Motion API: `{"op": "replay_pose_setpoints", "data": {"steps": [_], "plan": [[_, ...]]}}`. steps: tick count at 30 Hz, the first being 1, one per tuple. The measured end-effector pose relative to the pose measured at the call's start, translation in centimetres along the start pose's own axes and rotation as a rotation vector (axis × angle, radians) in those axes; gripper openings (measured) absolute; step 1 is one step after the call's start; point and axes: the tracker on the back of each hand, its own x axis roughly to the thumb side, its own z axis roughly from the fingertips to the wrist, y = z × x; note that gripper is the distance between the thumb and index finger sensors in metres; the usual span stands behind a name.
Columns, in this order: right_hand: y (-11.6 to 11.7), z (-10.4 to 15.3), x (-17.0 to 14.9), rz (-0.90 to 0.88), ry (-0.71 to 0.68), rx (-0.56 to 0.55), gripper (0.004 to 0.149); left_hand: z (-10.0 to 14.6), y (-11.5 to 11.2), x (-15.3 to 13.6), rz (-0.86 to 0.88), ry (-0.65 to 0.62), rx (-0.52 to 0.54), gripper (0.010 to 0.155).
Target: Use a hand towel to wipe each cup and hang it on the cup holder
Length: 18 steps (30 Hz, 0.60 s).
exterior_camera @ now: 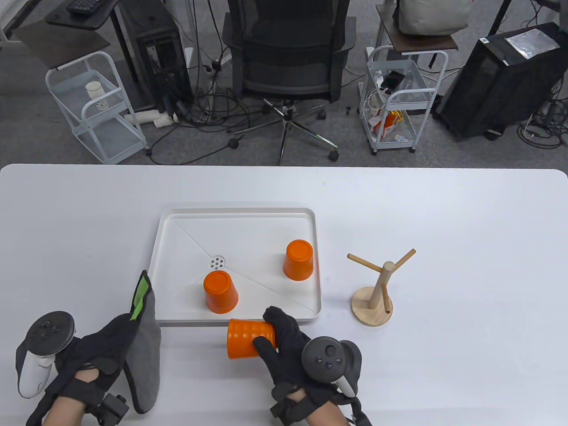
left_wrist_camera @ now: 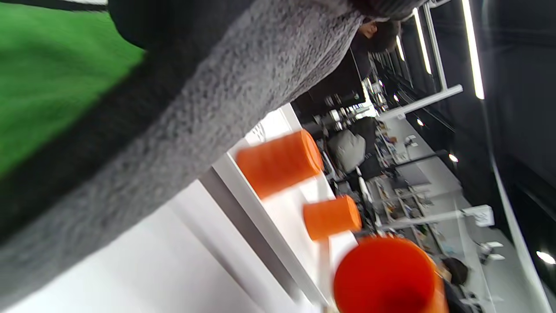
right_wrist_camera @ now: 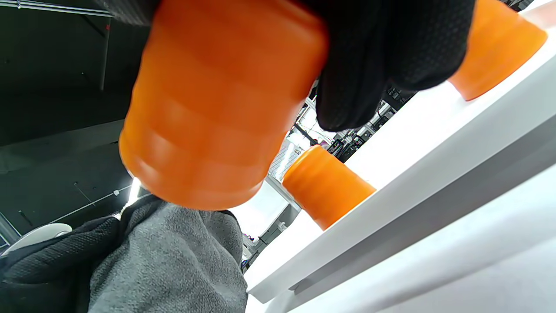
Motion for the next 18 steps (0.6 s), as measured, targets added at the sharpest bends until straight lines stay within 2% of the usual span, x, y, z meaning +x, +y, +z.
{"op": "replay_pose_setpoints", "data": {"steps": [11,14,18], "plan": [[0.4,0.1,0.2,-0.081,-0.005,0.045,0.071,-1.1,-4.8,1.1,0.222,-0.112,-0.302,0.061],[0.5,0.1,0.3,-0.092,-0.009,0.052,0.072,-1.6,-6.1,1.3,0.261,-0.144,-0.425,0.062],[0.6,0.1,0.4,-0.117,-0.009,0.065,0.071,-2.2,-7.5,1.6,0.274,-0.156,-0.523,0.062]]}}
